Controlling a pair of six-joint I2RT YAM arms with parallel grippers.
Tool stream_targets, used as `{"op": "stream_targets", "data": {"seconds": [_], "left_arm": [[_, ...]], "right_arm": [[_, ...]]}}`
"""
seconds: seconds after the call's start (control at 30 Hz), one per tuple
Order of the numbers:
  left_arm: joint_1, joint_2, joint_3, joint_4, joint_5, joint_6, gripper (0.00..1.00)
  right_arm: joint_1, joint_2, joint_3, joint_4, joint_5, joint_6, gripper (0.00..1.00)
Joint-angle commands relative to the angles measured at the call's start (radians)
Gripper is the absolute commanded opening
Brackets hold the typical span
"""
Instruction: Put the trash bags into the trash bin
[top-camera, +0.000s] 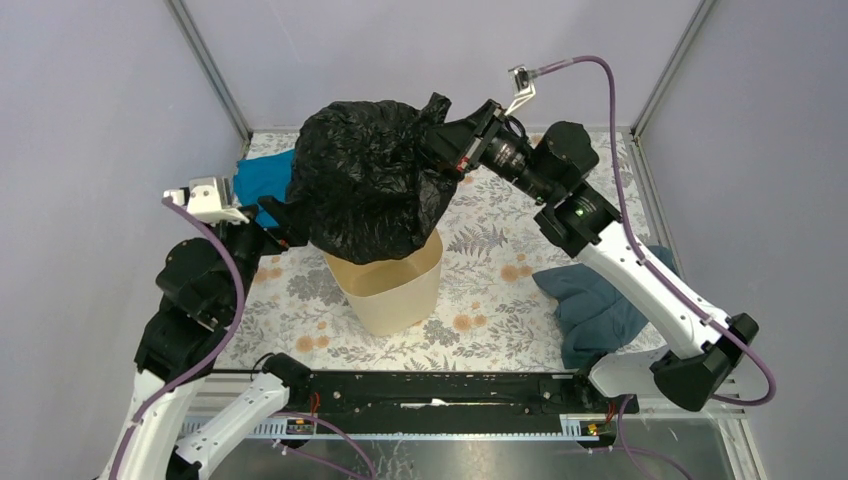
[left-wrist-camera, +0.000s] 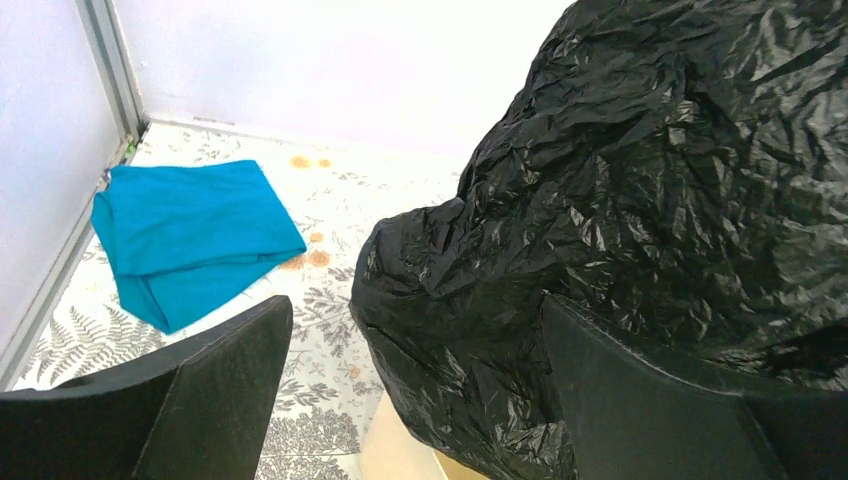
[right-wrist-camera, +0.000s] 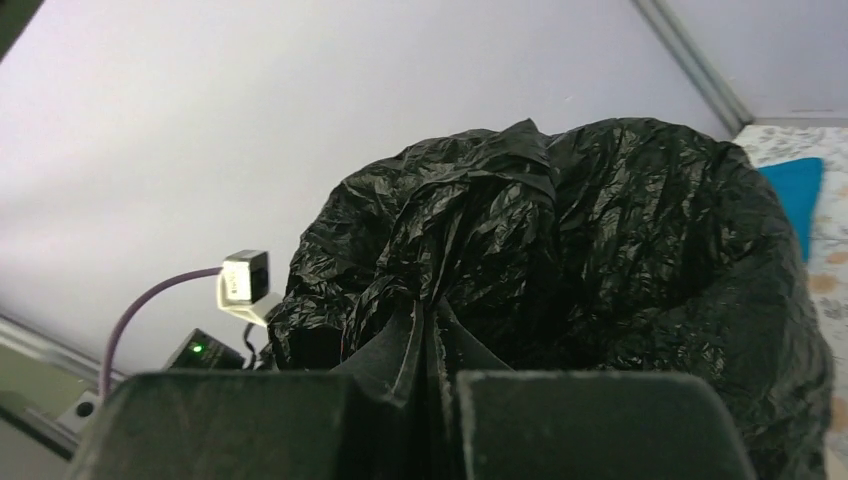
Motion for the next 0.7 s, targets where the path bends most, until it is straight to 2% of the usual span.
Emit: {"op": "stream_targets", "data": {"seconds": [0.0, 0.2, 0.3, 0.37, 0.5, 0.67], "left_arm": [[0.002, -0.016, -0.002, 0.035, 0.076, 0.061, 0.99], [0.002, 0.060, 0.079, 0.062, 0.129, 0.021, 0.99], [0.003, 0.127, 0.144, 0.065, 0.053, -0.078, 0.87], [0.002, 0.175, 0.194, 0.056, 0.018, -0.119, 0.84], [0.002, 0.225, 0.259, 0.056, -0.024, -0.145, 0.86], [0.002, 0.207, 0.293, 0.090, -0.020, -0.099, 0.92]], "right_arm": [[0.000, -0.089, 0.002, -0.051, 0.084, -0.100, 0.00], [0.000, -0.101, 0.003, -0.056, -0.023, -0.071, 0.00], [0.000, -0.083, -0.020, 0.001, -0.101, 0.004, 0.00], [0.000, -0.071, -0.040, 0.046, -0.144, 0.061, 0.00], [0.003, -0.073, -0.054, 0.101, -0.195, 0.135, 0.00], [0.011, -0.092, 0.017, 0.090, -0.206, 0.127, 0.00]]}}
